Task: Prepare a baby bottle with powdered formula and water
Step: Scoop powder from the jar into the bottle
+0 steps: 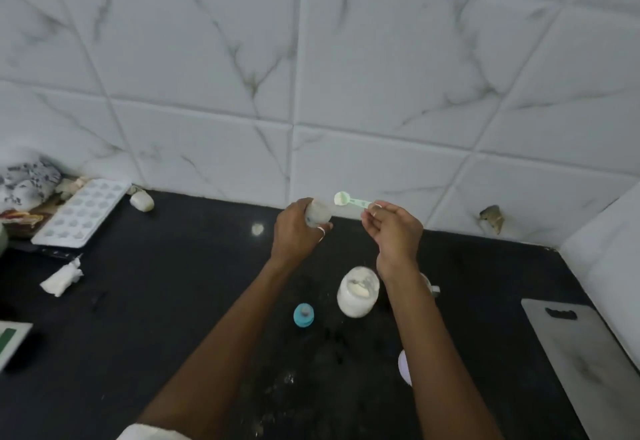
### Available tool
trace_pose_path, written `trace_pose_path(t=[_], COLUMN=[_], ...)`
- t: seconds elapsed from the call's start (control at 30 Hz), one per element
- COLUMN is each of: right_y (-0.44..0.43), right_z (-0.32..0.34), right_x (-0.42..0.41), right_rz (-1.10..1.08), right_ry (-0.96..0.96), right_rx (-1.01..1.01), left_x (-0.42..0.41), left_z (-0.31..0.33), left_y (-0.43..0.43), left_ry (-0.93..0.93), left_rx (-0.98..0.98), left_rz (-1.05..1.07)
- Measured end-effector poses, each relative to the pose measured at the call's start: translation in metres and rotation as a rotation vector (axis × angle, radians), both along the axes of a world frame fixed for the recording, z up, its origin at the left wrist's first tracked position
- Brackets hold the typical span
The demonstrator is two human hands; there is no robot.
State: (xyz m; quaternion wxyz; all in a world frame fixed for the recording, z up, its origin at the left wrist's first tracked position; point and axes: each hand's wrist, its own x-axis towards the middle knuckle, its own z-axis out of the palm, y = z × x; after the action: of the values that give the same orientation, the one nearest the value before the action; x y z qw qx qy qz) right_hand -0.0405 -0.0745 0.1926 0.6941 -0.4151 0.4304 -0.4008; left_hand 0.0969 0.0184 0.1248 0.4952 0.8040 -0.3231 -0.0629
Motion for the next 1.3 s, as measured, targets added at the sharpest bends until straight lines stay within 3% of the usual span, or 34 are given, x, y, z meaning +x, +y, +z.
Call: trace_pose_path(t=[0.23, 0.43, 0.83, 1.3], right_y=[-0.012, -0.01, 0.004, 0.008], right_z=[0.074, 0.1, 0.093, 0.078], right_x=[0.001, -0.001, 0.002, -0.001], right_rz=[0.006, 0.013, 0.018, -0.004], right_ry=[-0.019, 0.024, 0.225, 0.301], right_rx=[-0.169, -0.333, -0.733, -1.041], left_x=[-0.004, -0.012, -0.017, -0.018], left_z=[0.066, 0.095, 0.104, 0.102], left_y=[-0.015, -0.016, -0.011, -0.012], left_ry=[-0.092, -0.154, -0.176, -0.153], left_rx=[-0.021, -0.038, -0.033, -0.045], left_rz=[0.051, 0.07, 0.09, 0.084])
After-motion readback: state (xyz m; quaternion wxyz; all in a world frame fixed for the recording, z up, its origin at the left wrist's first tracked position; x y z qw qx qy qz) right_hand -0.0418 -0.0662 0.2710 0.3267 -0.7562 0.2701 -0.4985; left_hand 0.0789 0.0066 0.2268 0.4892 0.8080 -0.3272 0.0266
